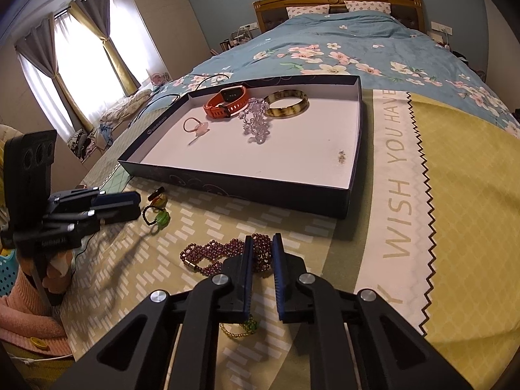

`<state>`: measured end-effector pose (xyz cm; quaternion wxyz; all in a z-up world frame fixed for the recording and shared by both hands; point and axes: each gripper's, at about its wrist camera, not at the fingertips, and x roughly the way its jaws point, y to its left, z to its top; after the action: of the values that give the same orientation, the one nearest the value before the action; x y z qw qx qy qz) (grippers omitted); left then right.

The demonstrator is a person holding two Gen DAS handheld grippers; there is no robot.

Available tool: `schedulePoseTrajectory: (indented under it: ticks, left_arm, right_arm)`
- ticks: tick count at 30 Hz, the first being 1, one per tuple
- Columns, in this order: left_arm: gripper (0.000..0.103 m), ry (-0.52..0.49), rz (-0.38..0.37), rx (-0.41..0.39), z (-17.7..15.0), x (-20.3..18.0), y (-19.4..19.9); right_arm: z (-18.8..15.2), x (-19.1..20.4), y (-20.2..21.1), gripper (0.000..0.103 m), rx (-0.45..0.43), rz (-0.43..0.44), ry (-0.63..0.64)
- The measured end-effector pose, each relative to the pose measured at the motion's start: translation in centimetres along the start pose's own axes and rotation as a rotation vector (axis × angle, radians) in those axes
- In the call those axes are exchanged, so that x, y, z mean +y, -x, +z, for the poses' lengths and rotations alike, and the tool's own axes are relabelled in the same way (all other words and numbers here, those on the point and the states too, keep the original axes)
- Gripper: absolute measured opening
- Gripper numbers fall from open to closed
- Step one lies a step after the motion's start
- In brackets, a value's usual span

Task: Organize jewelry
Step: 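Move the left gripper to the green ring while the right gripper reaches the dark red beaded bracelet, then grasp the black ring with the left gripper while the right gripper grasps the dark red beaded bracelet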

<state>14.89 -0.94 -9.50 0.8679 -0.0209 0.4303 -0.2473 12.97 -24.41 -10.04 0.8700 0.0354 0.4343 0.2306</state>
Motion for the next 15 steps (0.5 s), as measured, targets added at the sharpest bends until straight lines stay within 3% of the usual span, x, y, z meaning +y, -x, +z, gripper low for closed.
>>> schedulePoseTrajectory:
  ticks: [9,12,15]
  left_arm:
    - [0.031,0.021,0.014,0.035,1.3,0.4,-2.0]
    - [0.023,0.03,0.014,0.037,1.3,0.4,-2.1]
    - [0.021,0.041,0.014,0.03,1.2,0.5,-1.9]
  right_arm:
    - [0.0,0.0,0.0,0.01,-0.001,0.001,0.0]
    - [-0.1,0.2,0.0,0.009,-0.002,0.006,0.004]
    - [-0.1,0.4,0.2,0.006,-0.011,0.009,0.01]
